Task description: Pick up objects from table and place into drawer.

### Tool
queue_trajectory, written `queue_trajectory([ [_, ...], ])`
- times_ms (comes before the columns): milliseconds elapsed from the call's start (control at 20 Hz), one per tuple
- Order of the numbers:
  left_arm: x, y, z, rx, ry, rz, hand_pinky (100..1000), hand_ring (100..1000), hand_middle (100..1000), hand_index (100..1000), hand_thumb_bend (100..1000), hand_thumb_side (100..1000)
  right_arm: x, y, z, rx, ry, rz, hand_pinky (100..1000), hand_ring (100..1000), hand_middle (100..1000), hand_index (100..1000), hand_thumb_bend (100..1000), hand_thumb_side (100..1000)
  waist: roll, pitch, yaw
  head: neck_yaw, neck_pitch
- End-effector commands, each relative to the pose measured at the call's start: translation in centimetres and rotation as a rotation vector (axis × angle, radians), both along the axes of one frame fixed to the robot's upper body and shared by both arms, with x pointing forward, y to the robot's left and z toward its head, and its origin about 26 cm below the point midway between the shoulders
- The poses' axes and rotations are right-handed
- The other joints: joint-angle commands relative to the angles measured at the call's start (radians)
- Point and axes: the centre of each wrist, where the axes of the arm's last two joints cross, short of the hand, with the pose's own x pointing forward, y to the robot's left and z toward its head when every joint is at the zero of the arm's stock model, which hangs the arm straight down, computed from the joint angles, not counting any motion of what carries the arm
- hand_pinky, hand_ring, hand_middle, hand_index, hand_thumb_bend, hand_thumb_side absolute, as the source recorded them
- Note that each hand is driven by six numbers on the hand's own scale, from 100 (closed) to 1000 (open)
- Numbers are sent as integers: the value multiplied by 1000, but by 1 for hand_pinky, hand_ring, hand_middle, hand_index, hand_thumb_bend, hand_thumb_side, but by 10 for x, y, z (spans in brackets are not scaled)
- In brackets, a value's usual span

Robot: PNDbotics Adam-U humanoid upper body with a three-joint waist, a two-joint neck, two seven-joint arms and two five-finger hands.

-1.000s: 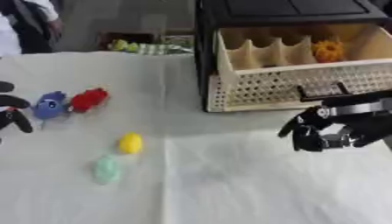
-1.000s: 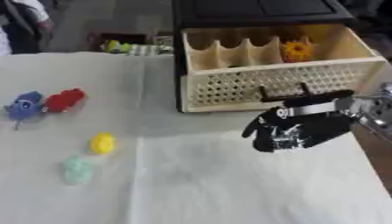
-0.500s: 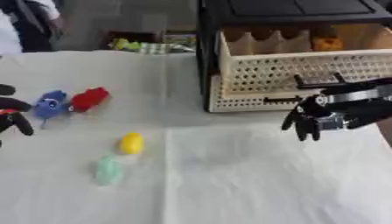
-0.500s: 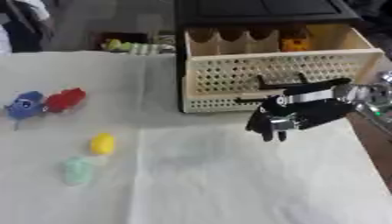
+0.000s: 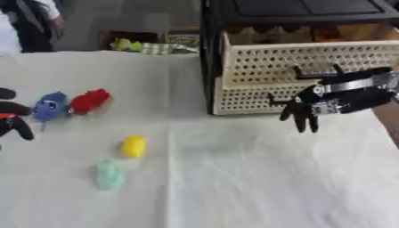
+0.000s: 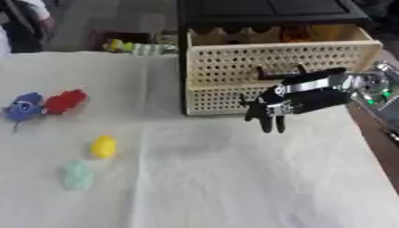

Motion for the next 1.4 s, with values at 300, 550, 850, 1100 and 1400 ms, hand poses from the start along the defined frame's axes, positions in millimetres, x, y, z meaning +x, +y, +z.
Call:
queue_trajectory([
  [300, -1, -1, 7, 9, -29, -5, 352, 559, 598, 785, 136, 981, 18, -6, 14, 29, -45, -39, 572, 671, 552, 853, 257, 949, 0, -13, 7, -11, -13],
  [550, -1, -1, 7, 8, -28, -5, 353, 560, 599, 782, 136, 983, 26, -7, 14, 41, -52, -51, 572, 669, 551, 855, 257, 953, 1, -9, 9, -16, -16],
  [850, -2, -1, 6, 8, -23, -3, 355, 560, 599, 780, 136, 983, 26, -9, 8, 24, -46, -44, 565, 665, 555, 856, 244, 954, 2, -11, 6, -15, -13],
  [1100, -2, 0, 5, 9, -18, -3, 356, 561, 599, 779, 135, 980, 9, -12, 2, -24, -41, -10, 558, 661, 562, 853, 221, 957, 1, -22, -2, -9, -8],
  [1400, -2, 1, 4, 6, -16, -8, 359, 562, 600, 780, 134, 969, -26, -12, -5, -79, -26, 52, 554, 658, 557, 849, 211, 958, 4, -38, -4, -3, -1],
])
